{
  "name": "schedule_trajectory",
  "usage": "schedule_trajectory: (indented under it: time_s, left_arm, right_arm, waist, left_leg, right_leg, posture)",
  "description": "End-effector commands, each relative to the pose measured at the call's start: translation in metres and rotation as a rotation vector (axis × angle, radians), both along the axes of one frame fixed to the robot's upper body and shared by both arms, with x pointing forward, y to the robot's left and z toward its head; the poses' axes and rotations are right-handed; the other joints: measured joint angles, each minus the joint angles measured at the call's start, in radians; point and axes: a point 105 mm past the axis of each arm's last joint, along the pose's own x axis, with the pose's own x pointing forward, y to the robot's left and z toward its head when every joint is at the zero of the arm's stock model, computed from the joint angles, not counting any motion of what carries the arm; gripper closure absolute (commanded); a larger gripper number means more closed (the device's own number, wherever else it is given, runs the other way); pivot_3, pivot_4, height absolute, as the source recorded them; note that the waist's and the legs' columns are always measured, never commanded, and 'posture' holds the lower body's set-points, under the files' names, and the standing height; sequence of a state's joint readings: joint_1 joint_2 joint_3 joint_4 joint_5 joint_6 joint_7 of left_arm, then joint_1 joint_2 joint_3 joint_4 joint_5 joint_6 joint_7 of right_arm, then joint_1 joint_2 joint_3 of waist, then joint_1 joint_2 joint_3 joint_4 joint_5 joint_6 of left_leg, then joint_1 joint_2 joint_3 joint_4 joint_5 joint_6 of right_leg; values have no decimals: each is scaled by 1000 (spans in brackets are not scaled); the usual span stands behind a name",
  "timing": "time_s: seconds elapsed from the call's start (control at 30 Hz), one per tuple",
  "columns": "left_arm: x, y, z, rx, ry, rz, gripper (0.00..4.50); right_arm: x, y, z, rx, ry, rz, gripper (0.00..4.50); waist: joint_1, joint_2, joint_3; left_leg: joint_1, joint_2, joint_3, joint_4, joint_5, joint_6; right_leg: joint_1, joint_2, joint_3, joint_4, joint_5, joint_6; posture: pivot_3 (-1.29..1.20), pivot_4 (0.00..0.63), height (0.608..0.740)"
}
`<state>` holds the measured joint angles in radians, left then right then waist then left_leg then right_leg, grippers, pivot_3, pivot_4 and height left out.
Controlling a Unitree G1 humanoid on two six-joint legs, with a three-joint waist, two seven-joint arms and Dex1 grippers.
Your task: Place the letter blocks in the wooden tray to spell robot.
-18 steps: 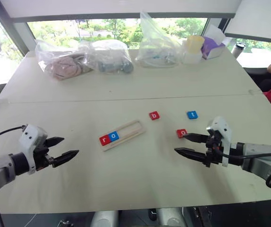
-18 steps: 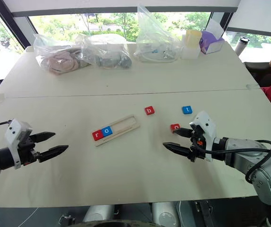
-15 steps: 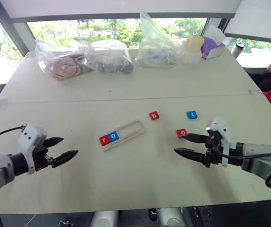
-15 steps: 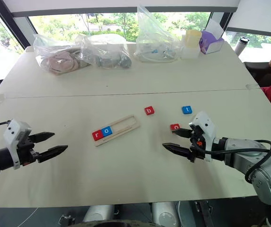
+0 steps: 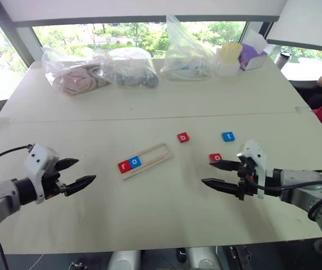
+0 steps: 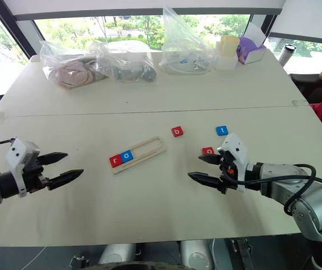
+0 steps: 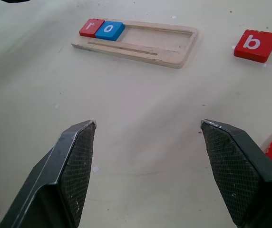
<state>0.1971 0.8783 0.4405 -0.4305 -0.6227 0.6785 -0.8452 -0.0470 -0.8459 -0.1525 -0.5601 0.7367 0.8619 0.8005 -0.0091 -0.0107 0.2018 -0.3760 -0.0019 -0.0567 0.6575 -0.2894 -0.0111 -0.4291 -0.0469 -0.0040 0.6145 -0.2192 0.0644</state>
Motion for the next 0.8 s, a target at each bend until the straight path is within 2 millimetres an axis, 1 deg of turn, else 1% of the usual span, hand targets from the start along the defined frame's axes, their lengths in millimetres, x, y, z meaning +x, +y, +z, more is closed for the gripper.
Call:
schedule_trajectory:
  time_s: [0.03, 0.1, 0.17, 0.23, 0.33, 0.4, 0.57, 0.67, 0.8]
  left_arm:
    - [13, -5, 14, 73, -93, -45, 0]
    - [18, -8, 12, 109, -92, -61, 0]
    - [14, -25, 5, 104, -38, -155, 0]
    - [13, -36, 1, 101, -14, -221, 0]
    - [21, -50, -18, 167, -3, -315, 0]
    - [27, -58, -25, 164, -11, -338, 0]
    - [39, -69, -38, 164, -41, -353, 0]
    - [44, -72, -42, 176, -60, -350, 0]
    - [51, -73, -54, 205, -78, -337, 0]
  right_arm:
    - [5, 6, 7, -17, -55, 33, 909]
    - [5, 9, 10, -15, -61, 42, 909]
    - [0, 15, 13, -3, -58, 70, 909]
    - [-5, 20, 13, 0, -55, 93, 909]
    - [-11, 32, 10, 4, -56, 119, 909]
    - [-13, 38, 9, 10, -57, 124, 909]
    - [-14, 46, 6, 13, -61, 118, 909]
    - [-13, 47, 5, 15, -64, 115, 909]
    - [-13, 48, 5, 15, -70, 110, 909]
  waist:
    - [1, 0, 0]
    - [0, 0, 0]
    - [0, 0, 0]
    - [-1, 0, 0]
    - [1, 0, 0]
    - [2, 0, 0]
    - [-1, -1, 0]
    - [-1, 0, 0]
    - [2, -1, -1]
  left_leg:
    - [0, 0, 0, 0, 0, 0]
    - [0, 0, 0, 0, 0, 0]
    - [0, 0, 1, 0, 0, 0]
    - [0, -1, 2, 0, 0, 0]
    - [0, -1, 2, -2, 0, 0]
    - [0, -2, 2, -2, 0, 0]
    - [1, -1, 2, -1, 0, 0]
    - [1, -1, 2, -1, 0, 1]
    - [1, -1, 2, -1, 0, 1]
  right_leg:
    - [0, 0, 0, 0, 0, 0]
    - [0, 0, 0, 0, 0, 0]
    - [0, 0, 0, 0, 0, 0]
    - [0, 0, 0, 0, 1, -1]
    - [0, 0, 0, 0, 2, -3]
    - [0, 1, 0, 0, 2, -3]
    - [0, 1, 0, 2, 3, -3]
    - [0, 1, 0, 2, 3, -3]
    - [0, 1, 0, 3, 3, -3]
  posture:
    - [0, 150, 740]
    - [0, 150, 740]
    - [0, 150, 740]
    - [0, 150, 740]
    - [0, 150, 740]
    - [0, 150, 740]
    - [0, 150, 740]
    - [0, 150, 740]
    - [0, 150, 740]
